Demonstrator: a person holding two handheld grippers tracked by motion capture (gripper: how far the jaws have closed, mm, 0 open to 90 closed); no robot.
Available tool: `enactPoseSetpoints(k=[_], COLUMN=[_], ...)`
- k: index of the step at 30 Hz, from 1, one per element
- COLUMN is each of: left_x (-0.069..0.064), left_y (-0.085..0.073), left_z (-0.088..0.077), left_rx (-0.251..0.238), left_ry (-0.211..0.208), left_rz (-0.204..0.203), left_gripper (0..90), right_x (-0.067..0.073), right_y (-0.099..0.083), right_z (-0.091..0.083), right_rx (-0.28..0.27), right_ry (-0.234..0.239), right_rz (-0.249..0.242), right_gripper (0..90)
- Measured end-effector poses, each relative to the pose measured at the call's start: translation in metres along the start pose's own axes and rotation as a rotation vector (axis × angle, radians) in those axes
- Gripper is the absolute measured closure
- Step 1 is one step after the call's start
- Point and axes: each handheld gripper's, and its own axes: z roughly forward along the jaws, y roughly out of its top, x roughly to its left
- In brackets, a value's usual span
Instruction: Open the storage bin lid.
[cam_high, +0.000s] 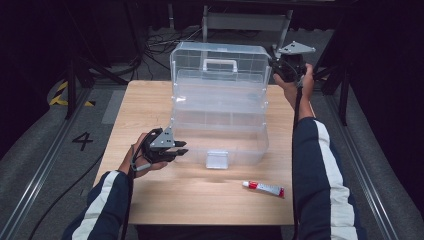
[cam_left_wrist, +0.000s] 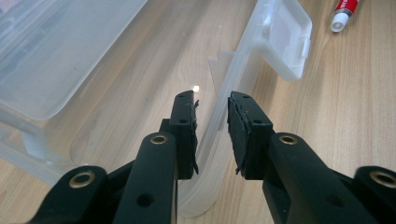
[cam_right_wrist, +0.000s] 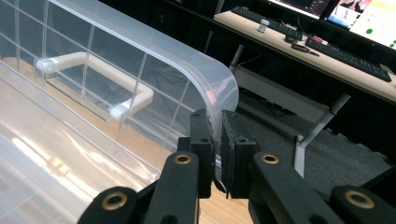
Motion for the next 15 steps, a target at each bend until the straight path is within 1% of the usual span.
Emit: enactPoseSetpoints(k=[5, 12, 15], left_x=[0.0, 0.0, 0.0], left_y=[0.0, 0.0, 0.0], left_z=[0.0, 0.0, 0.0], left_rx=[-0.003, -0.003, -0.003], left_ry=[0.0, 0.001, 0.001], left_rz=[-0.001, -0.001, -0.001], left_gripper=[72.6, 72.6, 72.6], right_x=[-0.002, -0.004, -0.005], right_y=[0.0, -0.002, -0.001], right_z=[0.008, 0.015, 0.017], right_rx=[0.003, -0.004, 0.007], right_ry=[-0.005, -0.009, -0.007], right_rz=[0.014, 0.03, 0.026], right_gripper=[84.2, 84.4, 84.3])
